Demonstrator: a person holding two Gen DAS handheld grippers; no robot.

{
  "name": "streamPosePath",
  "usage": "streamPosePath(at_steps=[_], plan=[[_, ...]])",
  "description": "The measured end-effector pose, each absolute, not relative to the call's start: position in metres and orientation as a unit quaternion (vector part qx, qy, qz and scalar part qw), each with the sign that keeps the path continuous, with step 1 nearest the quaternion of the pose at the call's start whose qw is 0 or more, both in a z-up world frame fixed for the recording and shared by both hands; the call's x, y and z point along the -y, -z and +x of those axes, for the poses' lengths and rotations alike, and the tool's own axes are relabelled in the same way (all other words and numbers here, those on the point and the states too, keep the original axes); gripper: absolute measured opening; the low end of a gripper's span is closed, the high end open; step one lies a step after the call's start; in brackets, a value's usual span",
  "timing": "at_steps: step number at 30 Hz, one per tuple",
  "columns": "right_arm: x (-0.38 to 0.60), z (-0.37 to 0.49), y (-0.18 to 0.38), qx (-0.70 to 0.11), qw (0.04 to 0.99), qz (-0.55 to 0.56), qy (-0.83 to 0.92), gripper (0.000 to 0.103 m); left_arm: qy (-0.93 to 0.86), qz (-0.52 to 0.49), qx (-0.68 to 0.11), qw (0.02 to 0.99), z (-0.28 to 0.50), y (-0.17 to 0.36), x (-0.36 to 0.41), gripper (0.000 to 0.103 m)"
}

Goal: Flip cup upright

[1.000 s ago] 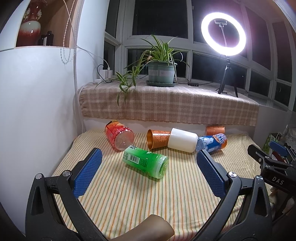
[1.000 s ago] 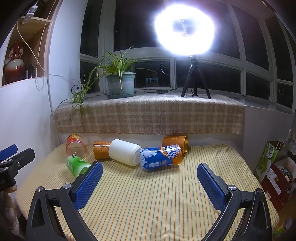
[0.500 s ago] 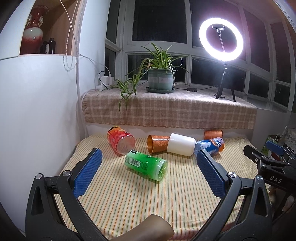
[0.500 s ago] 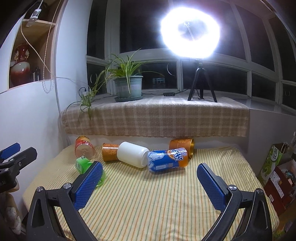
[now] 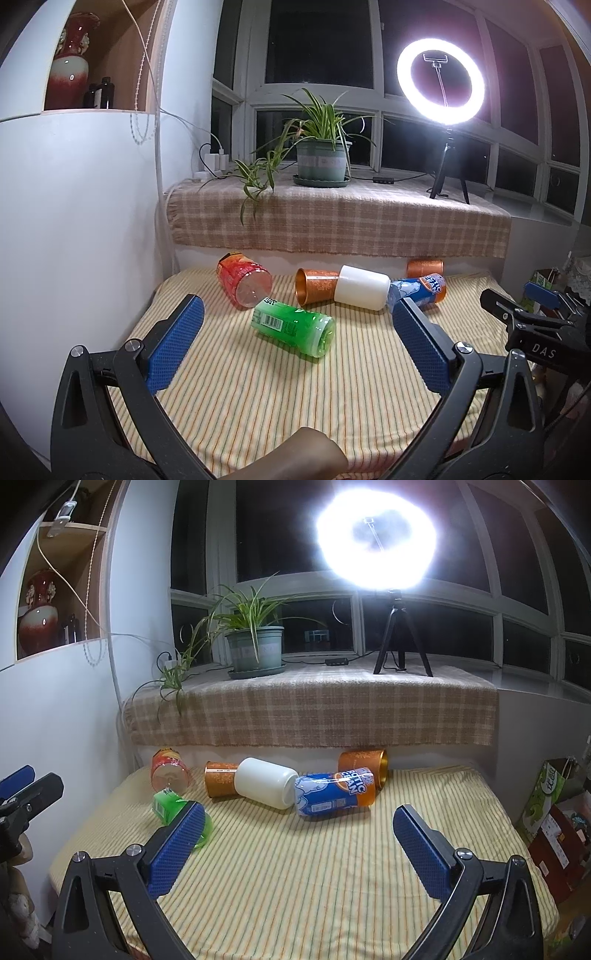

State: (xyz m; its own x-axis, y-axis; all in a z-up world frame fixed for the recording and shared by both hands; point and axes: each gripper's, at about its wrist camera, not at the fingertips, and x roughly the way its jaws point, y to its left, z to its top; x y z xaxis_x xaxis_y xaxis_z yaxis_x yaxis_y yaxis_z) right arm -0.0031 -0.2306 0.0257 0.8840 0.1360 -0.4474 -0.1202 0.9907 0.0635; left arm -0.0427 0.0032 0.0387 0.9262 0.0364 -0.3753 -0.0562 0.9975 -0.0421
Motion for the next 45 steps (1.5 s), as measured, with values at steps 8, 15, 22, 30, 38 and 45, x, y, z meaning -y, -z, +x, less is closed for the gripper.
streamPosePath(at_steps=[8, 15, 22, 30, 38, 45], plan=[[0.22, 0.021, -0.022, -0.25, 0.965, -0.005, -0.084, 0.103, -0.022, -0.033, -0.208, 0.977, -0.03, -0.028, -0.007, 0.103], [0.217, 0.066, -0.018, -0.282, 0.952, -0.017, -0.118, 0.103, -0.026, -0.026, -0.218, 0.975, -0.016, -0.021, -0.01, 0.103], [0.214, 0.126, -0.006, -0.327, 0.93, -0.048, -0.16, 0.103, -0.034, -0.029, -0.238, 0.97, 0.0, -0.009, -0.021, 0.103], [0.181, 0.185, 0.016, -0.389, 0.882, -0.122, -0.237, 0.103, -0.041, -0.029, -0.263, 0.963, 0.013, 0.007, -0.029, 0.103], [0.149, 0.227, 0.04, -0.436, 0.83, -0.209, -0.276, 0.103, -0.048, -0.029, -0.283, 0.957, 0.02, 0.016, -0.036, 0.103], [0.133, 0.259, 0.062, -0.473, 0.794, -0.247, -0.29, 0.102, -0.06, -0.034, -0.289, 0.955, 0.023, 0.018, -0.047, 0.103]])
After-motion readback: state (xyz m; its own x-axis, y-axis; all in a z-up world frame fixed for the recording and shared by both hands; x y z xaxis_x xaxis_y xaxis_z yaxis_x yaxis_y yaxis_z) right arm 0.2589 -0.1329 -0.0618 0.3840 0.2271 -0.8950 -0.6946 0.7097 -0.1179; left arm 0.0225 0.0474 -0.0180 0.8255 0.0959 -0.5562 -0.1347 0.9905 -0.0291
